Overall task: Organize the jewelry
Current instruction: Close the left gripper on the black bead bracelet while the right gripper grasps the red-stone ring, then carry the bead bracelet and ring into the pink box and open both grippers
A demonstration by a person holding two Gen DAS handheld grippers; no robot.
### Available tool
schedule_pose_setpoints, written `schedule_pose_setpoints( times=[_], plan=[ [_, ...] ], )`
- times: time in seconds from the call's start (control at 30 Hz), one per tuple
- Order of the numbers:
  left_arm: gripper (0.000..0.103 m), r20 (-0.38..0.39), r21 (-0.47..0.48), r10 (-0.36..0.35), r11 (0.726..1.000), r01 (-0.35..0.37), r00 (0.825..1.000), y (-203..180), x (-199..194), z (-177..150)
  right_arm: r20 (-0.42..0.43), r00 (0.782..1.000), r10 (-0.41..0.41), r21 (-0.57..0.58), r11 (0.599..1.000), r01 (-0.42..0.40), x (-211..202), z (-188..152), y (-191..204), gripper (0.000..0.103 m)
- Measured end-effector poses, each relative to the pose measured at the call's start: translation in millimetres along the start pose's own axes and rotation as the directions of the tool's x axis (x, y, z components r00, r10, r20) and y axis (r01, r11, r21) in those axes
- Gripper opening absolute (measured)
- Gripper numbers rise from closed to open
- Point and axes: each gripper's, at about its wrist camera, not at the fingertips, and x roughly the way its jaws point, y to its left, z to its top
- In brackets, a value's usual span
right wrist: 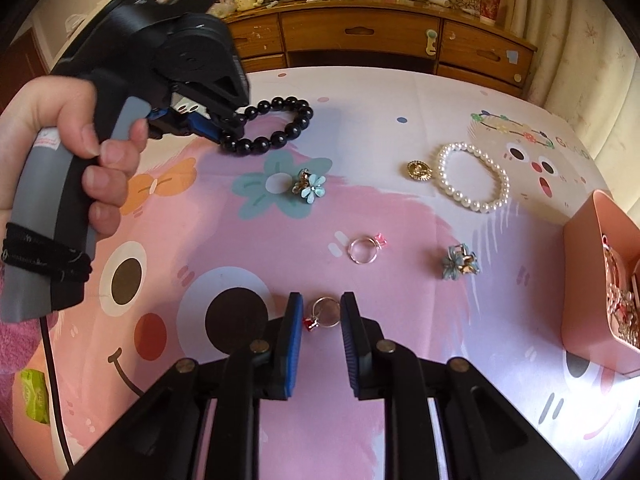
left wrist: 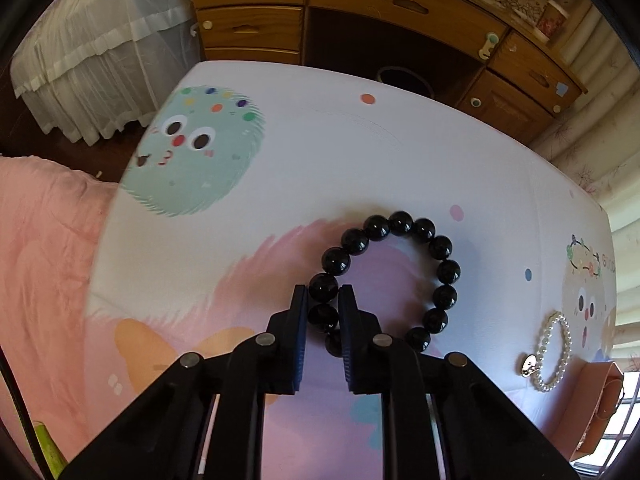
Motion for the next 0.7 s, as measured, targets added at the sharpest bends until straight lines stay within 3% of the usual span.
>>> schedule_pose_setpoints(
  times=[0.03,0.07,0.23,0.7],
  plan=[
    [0.013,0.01,0.007,0.007,1.0,-0.007,1.0,1.7,-2.7,-0.9,-0.005,1.0,0.002,0.013,1.0,-0.002,0.1,0.2,-2.0,0.009],
    [0.013,0.019,0.009,0.012,1.0,-0.012,1.0,4.0,-6.3,-1.9,-0.015,1.0,0.007,0.03,1.0,-0.007,0.5,0.7,-4.4,0.008],
    [0.013,0.049,-0.01,-0.012,1.0,0.012,0.999,13.9,-28.4,-5.1,-0.031,0.999,0.039,0.103,0.994,-0.035,0.2,0.1,-15.5,0.008],
    [0.013,0.13,0.018,-0.005,1.0,0.003,0.992,24.1,-81.4,-9.5,0.0,1.0,0.031,0.019,0.999,-0.031,-11.2,-2.0,-1.2,0.007]
  ],
)
